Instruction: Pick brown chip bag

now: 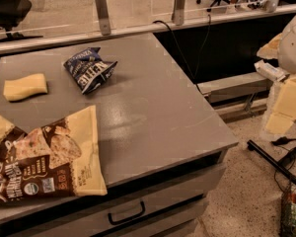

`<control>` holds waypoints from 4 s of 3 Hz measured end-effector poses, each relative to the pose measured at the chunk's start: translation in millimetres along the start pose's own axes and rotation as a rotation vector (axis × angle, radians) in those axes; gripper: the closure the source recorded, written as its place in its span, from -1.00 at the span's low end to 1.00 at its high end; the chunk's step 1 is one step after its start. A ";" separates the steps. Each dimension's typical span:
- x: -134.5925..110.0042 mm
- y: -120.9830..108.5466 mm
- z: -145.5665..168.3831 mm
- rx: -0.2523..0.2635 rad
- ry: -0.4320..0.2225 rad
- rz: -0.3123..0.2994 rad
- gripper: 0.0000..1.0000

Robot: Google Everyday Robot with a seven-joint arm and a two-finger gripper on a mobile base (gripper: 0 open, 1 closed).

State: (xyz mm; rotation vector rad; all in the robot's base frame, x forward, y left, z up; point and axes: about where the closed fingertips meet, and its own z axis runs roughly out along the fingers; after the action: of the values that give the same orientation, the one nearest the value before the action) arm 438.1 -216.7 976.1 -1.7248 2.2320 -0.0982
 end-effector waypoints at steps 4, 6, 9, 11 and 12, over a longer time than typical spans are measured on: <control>-242.1 -2.7 8.7 -0.045 -0.371 -0.428 -1.00; -270.7 25.8 38.4 -0.149 -0.359 -0.504 -1.00; -324.0 109.5 127.9 -0.425 -0.237 -0.664 -1.00; -347.0 146.1 149.3 -0.504 -0.166 -0.731 -0.63; -353.8 156.9 153.0 -0.522 -0.153 -0.749 -0.16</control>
Offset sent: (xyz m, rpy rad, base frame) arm 0.0669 0.1521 0.0164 0.1554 -0.0784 0.3345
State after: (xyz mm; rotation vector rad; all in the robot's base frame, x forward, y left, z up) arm 414.7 183.9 865.8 -2.6565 1.4676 0.4701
